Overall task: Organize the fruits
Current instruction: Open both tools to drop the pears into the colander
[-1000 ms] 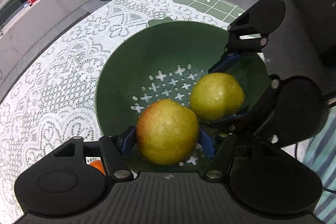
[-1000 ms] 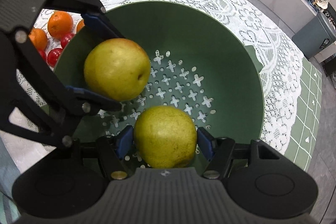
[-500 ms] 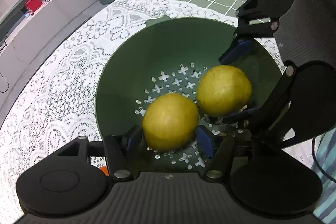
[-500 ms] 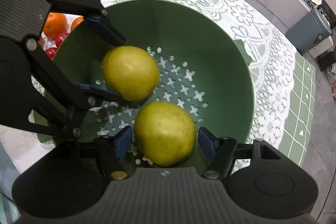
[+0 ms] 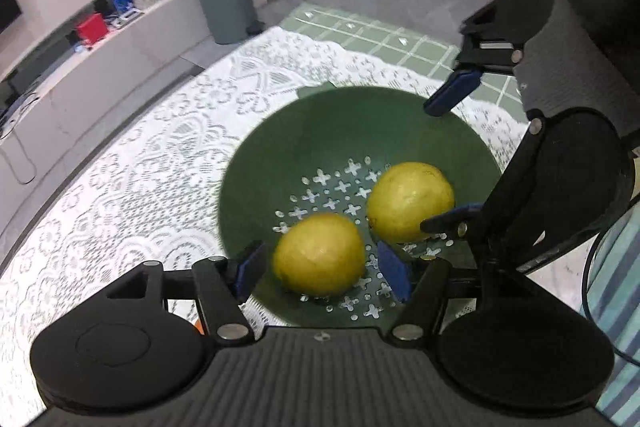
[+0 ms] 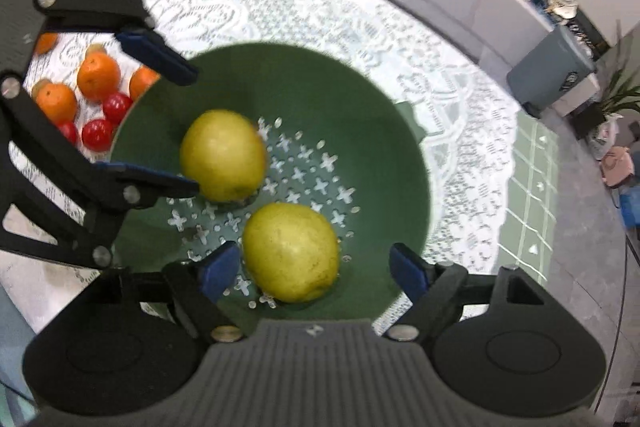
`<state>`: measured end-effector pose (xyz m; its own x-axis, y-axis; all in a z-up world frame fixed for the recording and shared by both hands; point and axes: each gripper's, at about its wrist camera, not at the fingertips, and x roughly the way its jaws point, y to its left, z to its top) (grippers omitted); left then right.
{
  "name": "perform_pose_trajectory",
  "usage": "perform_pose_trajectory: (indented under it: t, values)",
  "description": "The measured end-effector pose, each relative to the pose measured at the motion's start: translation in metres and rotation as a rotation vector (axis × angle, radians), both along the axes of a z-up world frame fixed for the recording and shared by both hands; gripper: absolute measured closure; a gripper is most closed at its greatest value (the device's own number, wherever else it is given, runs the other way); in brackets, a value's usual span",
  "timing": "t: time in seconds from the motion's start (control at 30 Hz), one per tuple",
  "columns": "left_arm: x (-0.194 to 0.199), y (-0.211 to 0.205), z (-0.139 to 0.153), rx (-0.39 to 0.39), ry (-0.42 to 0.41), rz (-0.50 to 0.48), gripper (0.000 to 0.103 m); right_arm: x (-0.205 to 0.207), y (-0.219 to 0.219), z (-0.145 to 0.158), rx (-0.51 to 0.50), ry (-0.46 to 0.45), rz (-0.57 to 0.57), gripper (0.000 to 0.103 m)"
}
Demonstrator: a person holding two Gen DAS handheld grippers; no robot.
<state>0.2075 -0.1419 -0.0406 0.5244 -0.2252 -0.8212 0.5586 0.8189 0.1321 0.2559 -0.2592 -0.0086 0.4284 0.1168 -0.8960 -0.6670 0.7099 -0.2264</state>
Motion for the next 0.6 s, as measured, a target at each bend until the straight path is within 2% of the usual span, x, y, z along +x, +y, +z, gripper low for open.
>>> perform_pose_trajectory:
  t: [0.3, 0.53, 0.6]
  values:
    - [-0.037, 0.024, 0.026, -0.063, -0.072, 0.103, 0.028, -0.044, 0.0, 0.023, 0.12, -0.115, -0.099, 0.019]
    - [-0.068, 0.049, 0.039, -0.109, -0.12, 0.173, 0.028, -0.079, 0.009, 0.03, 0.253, -0.158, -0.156, 0.018]
    - [-0.077, 0.057, 0.042, -0.112, -0.134, 0.189, 0.028, -0.091, 0.016, 0.031, 0.264, -0.195, -0.166, 0.014]
